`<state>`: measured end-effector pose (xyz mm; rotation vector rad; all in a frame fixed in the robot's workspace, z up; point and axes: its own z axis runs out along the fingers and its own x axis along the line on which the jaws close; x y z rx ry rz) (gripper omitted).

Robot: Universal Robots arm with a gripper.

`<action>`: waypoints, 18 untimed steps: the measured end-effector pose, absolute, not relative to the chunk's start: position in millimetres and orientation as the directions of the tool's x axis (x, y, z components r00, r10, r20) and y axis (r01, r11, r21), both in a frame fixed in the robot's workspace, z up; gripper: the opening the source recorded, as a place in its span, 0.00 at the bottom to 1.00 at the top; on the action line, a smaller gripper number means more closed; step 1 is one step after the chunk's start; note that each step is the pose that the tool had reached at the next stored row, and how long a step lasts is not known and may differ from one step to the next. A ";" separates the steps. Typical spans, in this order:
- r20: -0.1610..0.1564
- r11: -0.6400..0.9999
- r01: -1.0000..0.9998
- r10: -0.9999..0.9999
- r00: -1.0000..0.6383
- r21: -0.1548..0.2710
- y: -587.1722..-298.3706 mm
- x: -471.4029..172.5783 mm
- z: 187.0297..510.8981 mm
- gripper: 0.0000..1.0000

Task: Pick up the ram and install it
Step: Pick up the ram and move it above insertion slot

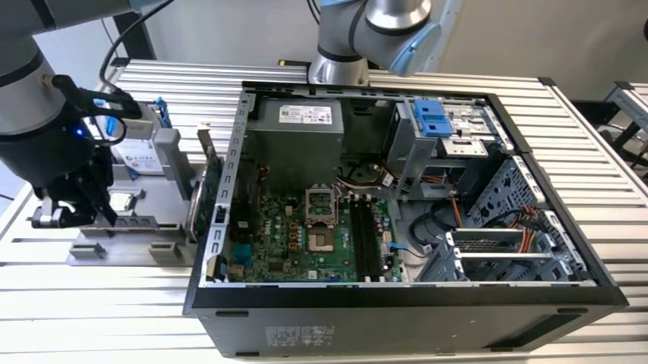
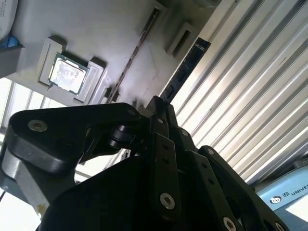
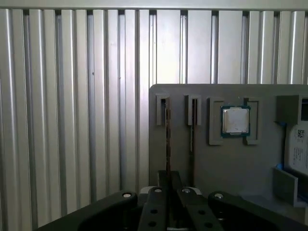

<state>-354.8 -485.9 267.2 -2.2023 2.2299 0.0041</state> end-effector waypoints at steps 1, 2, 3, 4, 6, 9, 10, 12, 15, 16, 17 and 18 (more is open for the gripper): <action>-0.007 0.012 -1.000 -1.000 -0.012 -0.003 -485.9 -354.8 269.0 0.00; -0.007 0.012 -1.000 -1.000 -0.012 -0.003 -485.9 -354.9 270.6 0.00; -0.007 0.012 -1.000 -1.000 -0.012 -0.003 -485.8 -354.8 272.4 0.00; -0.007 0.012 -1.000 -1.000 -0.012 -0.003 -485.8 -354.8 274.0 0.00; -0.007 0.012 -1.000 -1.000 -0.012 -0.003 -485.8 -354.9 277.4 0.00; -0.007 0.012 -1.000 -1.000 -0.012 -0.003 -485.9 -354.8 282.5 0.00; -0.007 0.012 -1.000 -1.000 -0.012 -0.003 -485.9 -354.8 284.2 0.00; -0.007 0.012 -1.000 -1.000 -0.012 -0.003 -485.9 -354.9 288.0 0.00; -0.007 0.012 -1.000 -1.000 -0.012 -0.003 -485.9 -354.8 294.3 0.00; -0.007 0.012 -1.000 -1.000 -0.012 -0.003 -485.9 -354.8 297.0 0.00; -0.007 0.012 -1.000 -1.000 -0.012 -0.003 -485.9 -354.8 298.9 0.00; -0.007 0.012 -1.000 -1.000 -0.012 -0.003 -485.9 -354.8 301.3 0.00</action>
